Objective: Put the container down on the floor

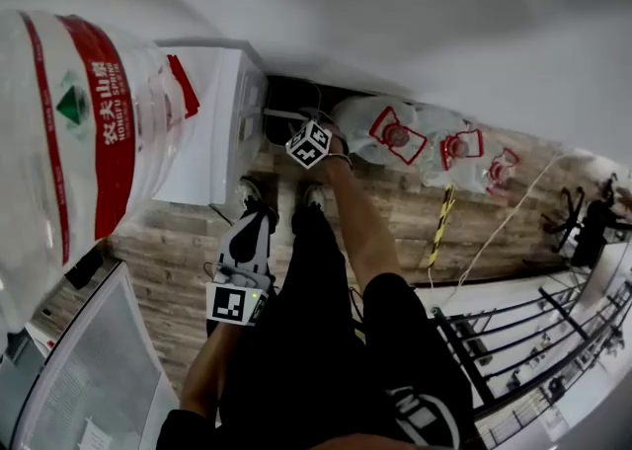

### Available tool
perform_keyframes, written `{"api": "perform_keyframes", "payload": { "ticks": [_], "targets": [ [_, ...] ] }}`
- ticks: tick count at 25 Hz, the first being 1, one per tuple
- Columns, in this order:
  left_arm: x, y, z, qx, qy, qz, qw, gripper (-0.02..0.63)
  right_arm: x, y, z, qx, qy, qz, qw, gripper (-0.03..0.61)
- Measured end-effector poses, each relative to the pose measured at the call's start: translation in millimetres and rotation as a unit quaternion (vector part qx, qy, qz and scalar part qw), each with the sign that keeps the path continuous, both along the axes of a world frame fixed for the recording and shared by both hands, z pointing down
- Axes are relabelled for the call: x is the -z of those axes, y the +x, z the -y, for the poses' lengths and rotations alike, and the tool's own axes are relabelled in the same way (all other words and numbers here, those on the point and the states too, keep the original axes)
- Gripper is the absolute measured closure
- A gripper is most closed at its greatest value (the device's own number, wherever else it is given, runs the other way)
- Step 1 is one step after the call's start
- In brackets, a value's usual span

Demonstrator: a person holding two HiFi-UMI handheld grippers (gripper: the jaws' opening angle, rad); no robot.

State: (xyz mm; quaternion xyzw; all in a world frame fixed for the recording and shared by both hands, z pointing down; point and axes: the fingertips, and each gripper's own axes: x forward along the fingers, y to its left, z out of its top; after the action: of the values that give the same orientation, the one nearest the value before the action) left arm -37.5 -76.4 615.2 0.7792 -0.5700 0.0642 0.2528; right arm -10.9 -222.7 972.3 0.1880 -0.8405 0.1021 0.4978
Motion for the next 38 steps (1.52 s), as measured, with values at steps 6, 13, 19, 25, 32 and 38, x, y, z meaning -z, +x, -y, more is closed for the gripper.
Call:
{"api": "perform_keyframes", "payload": {
  "ticks": [6, 13, 19, 25, 32, 38],
  "targets": [
    [56, 5, 6, -0.012, 0.034, 0.017, 0.9992, 0.584, 84, 30, -9, -0.091, -0.018, 0.022, 0.995, 0.479],
    [102, 1, 16, -0.019, 0.037, -0.017, 0.9990, 0.584, 196, 45, -22, -0.213, -0.034, 0.089, 0.972, 0.515],
    [135, -9, 31, -0.028, 0.055, -0.011, 0.9980, 0.584, 279, 48, -17, -0.265, -0.025, 0.145, 0.953, 0.515],
    [171, -10, 26, -0.041, 0.080, 0.003, 0.9959, 0.584, 359, 52, -42, -0.272, -0.002, 0.181, 0.945, 0.517],
    [190, -14, 22, -0.041, 0.093, 0.012, 0.9948, 0.584, 424, 65, -61, -0.301, 0.024, 0.224, 0.927, 0.517],
    [209, -16, 16, -0.040, 0.117, 0.020, 0.9921, 0.584, 469, 71, -74, -0.309, 0.049, 0.263, 0.913, 0.518]
  ]
}}
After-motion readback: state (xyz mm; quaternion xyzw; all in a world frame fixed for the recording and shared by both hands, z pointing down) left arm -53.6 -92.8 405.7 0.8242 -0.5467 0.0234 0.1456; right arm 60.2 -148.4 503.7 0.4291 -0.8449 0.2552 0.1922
